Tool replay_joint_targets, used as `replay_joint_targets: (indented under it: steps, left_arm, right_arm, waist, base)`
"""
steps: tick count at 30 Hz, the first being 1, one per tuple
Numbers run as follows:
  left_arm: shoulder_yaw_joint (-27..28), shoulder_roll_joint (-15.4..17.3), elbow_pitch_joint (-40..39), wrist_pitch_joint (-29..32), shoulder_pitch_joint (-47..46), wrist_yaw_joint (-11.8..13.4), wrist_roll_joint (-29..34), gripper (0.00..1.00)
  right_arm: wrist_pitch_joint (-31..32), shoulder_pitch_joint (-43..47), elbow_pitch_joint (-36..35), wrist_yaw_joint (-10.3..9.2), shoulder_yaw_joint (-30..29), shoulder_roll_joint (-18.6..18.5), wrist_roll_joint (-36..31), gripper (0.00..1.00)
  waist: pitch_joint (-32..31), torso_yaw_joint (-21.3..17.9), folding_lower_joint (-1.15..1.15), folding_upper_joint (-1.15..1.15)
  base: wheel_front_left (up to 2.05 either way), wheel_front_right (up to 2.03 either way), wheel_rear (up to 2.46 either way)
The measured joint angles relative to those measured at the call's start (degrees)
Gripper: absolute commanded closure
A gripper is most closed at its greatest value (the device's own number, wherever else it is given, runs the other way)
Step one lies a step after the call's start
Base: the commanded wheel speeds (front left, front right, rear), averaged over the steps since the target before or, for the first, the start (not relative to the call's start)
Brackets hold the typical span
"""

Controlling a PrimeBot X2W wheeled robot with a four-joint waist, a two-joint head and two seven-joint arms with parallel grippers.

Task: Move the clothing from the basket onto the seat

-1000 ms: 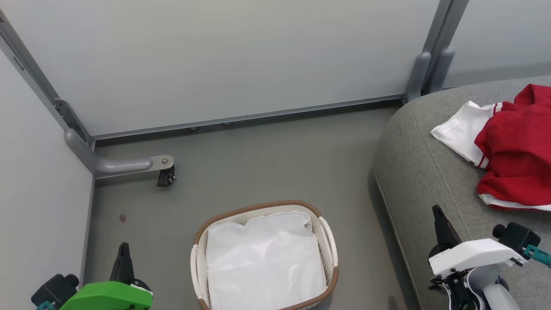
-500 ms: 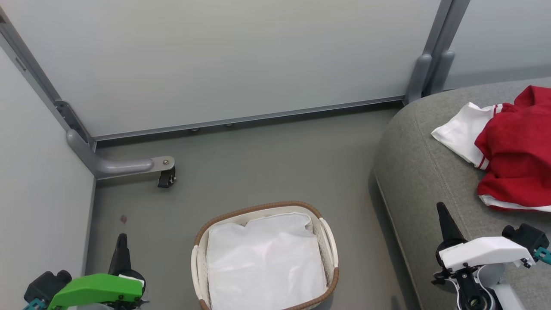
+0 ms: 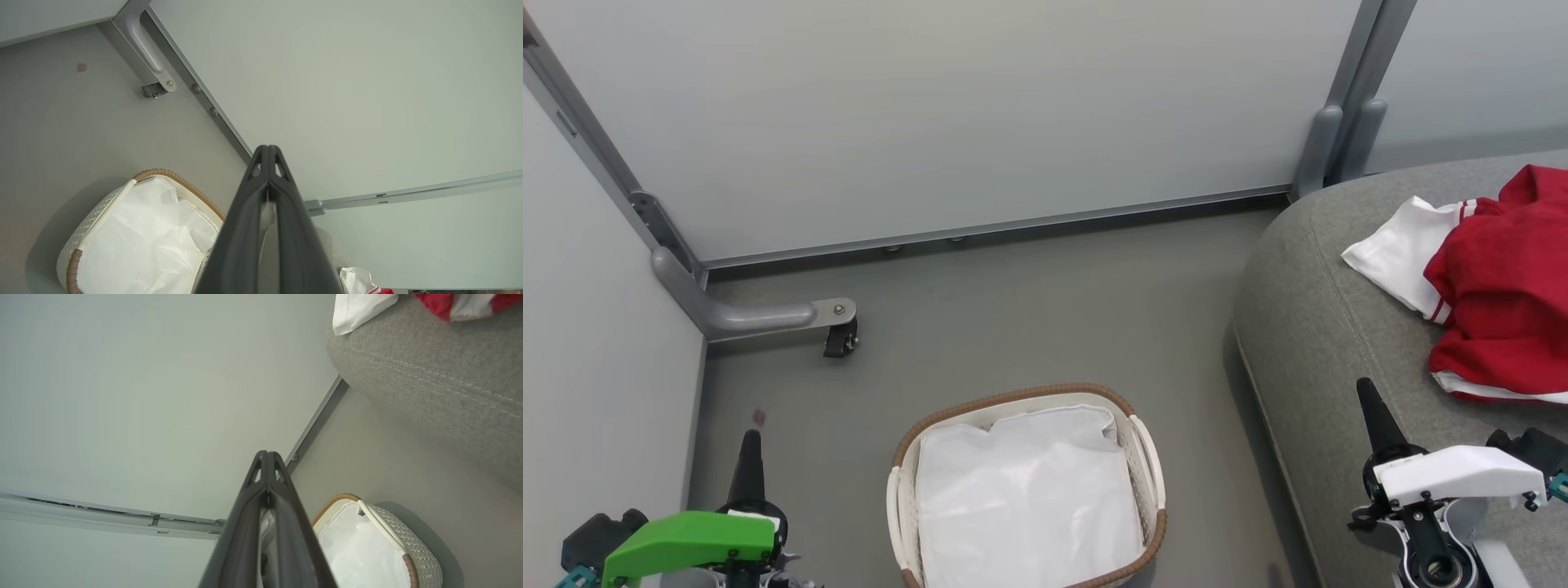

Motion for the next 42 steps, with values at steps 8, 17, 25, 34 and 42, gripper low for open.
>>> replay_joint_targets:
  steps: [8,17,25,34,42]
  left_arm:
    - [0.3,0.0,-0.8,1.2,-0.6,0.0,-4.2,1.00]
    - [0.6,0.1,-1.7,2.5,-0.8,-0.1,-8.6,1.00]
    - [0.7,0.1,-2.3,3.4,-1.2,-0.1,-12.2,1.00]
    - [1.0,0.1,-3.2,4.4,-1.4,-0.2,-16.1,1.00]
    - [1.2,0.1,-3.8,5.3,-1.8,-0.2,-19.2,1.00]
  right_arm:
    - [1.1,0.1,-0.9,0.00,-0.5,-0.1,4.3,1.00]
    - [2.3,0.4,-1.7,0.00,-1.0,-0.1,8.8,1.00]
    - [3.3,0.5,-2.4,-0.01,-1.4,-0.1,12.4,1.00]
    - [4.3,0.7,-3.1,-0.01,-1.8,-0.2,16.4,1.00]
    - [5.1,0.8,-3.7,-0.02,-2.2,-0.2,19.5,1.00]
  waist:
    - [-0.2,0.1,0.00,0.00]
    - [-0.3,0.2,0.00,0.00]
    - [-0.5,0.2,0.00,0.00]
    - [-0.6,0.3,0.00,0.00]
    - [-0.8,0.4,0.00,0.00]
  base:
    - [0.00,0.00,0.00]
    - [0.00,0.00,0.00]
    - [0.00,0.00,0.00]
    - [0.00,0.00,0.00]
    - [0.00,0.00,0.00]
